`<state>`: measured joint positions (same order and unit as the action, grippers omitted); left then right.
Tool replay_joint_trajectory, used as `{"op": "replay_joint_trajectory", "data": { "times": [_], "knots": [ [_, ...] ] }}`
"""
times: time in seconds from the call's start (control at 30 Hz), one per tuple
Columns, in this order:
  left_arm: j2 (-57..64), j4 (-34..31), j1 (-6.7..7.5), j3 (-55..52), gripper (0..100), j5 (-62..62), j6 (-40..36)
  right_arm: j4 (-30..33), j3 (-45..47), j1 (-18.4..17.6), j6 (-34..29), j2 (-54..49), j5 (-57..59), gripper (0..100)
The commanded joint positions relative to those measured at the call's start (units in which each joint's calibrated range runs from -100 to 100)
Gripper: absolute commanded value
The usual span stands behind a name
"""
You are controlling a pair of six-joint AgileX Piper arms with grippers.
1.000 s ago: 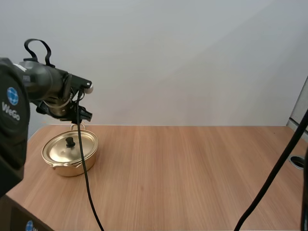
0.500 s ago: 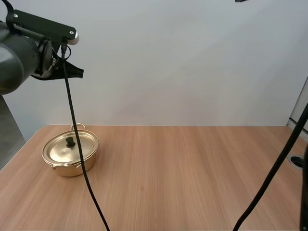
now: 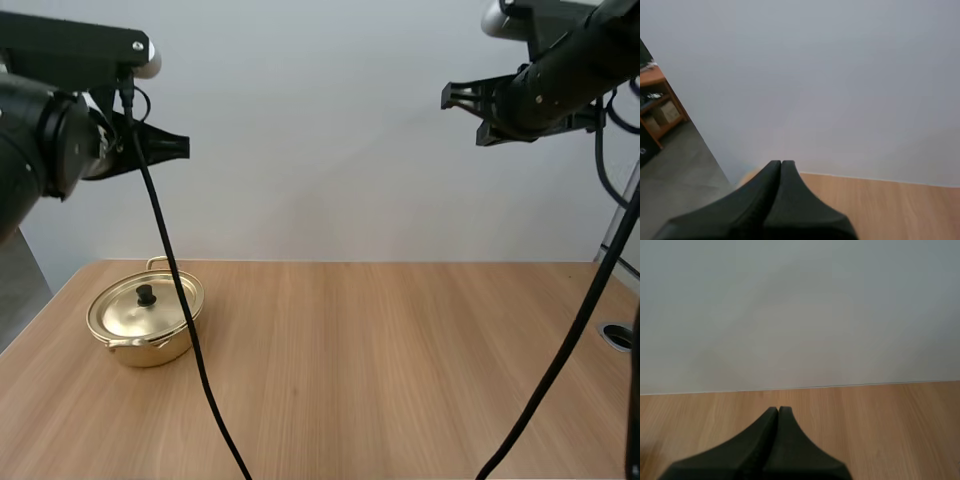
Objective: Open the pot, put the car inside, and close it
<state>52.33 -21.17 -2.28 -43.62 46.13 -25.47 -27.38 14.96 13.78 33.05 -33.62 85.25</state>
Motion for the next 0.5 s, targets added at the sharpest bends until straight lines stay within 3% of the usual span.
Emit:
{"op": "replay_joint_trajectory", "data": {
  "times": [0.0, 0.17, 0.27, 0.33, 0.47],
  "knots": [
    [5.07, -0.39, 0.94, -9.86, 0, -9.39, -3.55, -2.37, 12.09, 0.0, 3.48, 0.06, -6.57, 0],
    [15.95, -0.54, 1.42, -28.23, 0, -24.79, -4.45, -2.94, 26.05, 0.0, 10.9, 0.06, -19.59, 0],
    [19.75, -0.54, 1.42, -33.78, 0, -29.0, -4.45, -3.05, 30.53, -0.46, 11.77, 0.06, -24.01, 0],
    [23.87, -0.54, 1.42, -38.63, 0, -32.08, -4.45, -1.33, 34.62, -2.21, 11.88, -0.77, -28.96, 0],
    [33.89, -0.54, 1.42, -48.93, 0, -35.19, -4.72, 6.82, 43.78, -11.83, 8.93, -4.07, -41.99, 0]
  ]
}}
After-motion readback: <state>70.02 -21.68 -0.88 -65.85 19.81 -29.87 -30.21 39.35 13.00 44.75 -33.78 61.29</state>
